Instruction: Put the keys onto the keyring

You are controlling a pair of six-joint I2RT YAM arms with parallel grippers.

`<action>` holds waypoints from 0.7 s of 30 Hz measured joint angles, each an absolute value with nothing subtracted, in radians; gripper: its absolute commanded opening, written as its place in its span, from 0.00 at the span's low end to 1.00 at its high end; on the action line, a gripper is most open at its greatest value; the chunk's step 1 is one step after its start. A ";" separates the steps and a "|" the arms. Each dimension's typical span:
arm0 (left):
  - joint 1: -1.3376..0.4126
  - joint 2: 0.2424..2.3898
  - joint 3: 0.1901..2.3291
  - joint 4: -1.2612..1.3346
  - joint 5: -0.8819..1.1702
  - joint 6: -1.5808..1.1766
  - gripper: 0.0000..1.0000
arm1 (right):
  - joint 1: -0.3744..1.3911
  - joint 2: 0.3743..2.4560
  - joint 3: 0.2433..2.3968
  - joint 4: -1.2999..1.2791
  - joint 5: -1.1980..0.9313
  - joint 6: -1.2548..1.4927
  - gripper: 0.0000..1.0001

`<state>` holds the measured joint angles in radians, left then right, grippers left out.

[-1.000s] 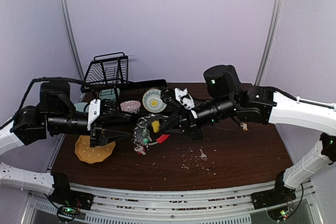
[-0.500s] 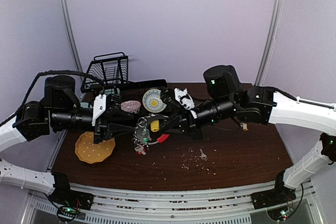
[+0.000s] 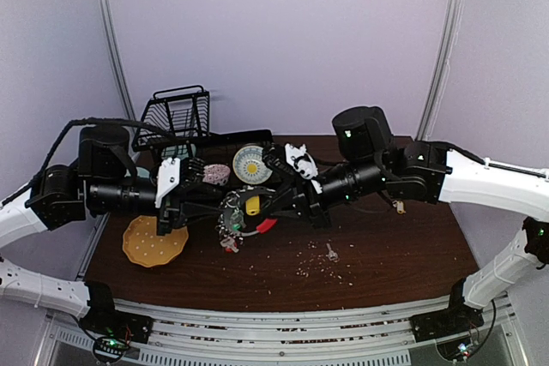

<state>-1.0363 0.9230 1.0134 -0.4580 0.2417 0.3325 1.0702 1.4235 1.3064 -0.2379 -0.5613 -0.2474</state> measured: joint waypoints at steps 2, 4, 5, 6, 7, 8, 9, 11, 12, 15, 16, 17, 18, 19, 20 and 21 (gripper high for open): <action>-1.036 0.918 1.007 -0.458 0.243 0.334 0.34 | 1.070 1.423 1.306 -0.238 -0.561 -0.247 0.00; -1.036 0.917 1.001 -0.458 0.248 0.335 0.35 | 1.070 1.423 1.306 -0.238 -0.561 -0.247 0.00; -1.036 0.918 1.000 -0.458 0.251 0.334 0.36 | 1.070 1.423 1.306 -0.238 -0.561 -0.247 0.00; -1.036 0.920 0.999 -0.458 0.254 0.334 0.36 | 1.070 1.423 1.306 -0.238 -0.561 -0.247 0.00; -1.036 0.923 0.997 -0.458 0.259 0.334 0.36 | 1.070 1.423 1.306 -0.238 -0.561 -0.247 0.00; -1.036 0.924 0.997 -0.458 0.263 0.334 0.33 | 1.070 1.423 1.306 -0.238 -0.561 -0.247 0.00; -1.036 0.924 0.995 -0.458 0.267 0.334 0.30 | 1.070 1.423 1.306 -0.238 -0.561 -0.247 0.00; -1.036 0.924 0.995 -0.457 0.271 0.334 0.25 | 1.070 1.423 1.306 -0.238 -0.561 -0.247 0.00; -1.036 0.924 0.995 -0.456 0.273 0.335 0.24 | 1.070 1.423 1.306 -0.238 -0.561 -0.247 0.00; -1.036 0.921 0.994 -0.453 0.274 0.335 0.19 | 1.070 1.423 1.304 -0.237 -0.561 -0.247 0.00; -1.036 0.916 0.992 -0.450 0.273 0.335 0.17 | 1.070 1.423 1.303 -0.237 -0.561 -0.247 0.00; -1.036 0.913 0.990 -0.447 0.273 0.334 0.16 | 1.070 1.423 1.302 -0.237 -0.561 -0.247 0.00; -1.036 0.905 0.986 -0.443 0.271 0.336 0.15 | 1.070 1.423 1.301 -0.237 -0.561 -0.247 0.00; -1.036 0.900 0.983 -0.442 0.269 0.335 0.14 | 1.070 1.423 1.300 -0.237 -0.561 -0.247 0.00; -1.036 0.893 0.981 -0.442 0.265 0.335 0.13 | 1.070 1.423 1.300 -0.237 -0.561 -0.247 0.00; -1.036 0.886 0.979 -0.441 0.260 0.335 0.12 | 1.070 1.423 1.300 -0.237 -0.561 -0.247 0.00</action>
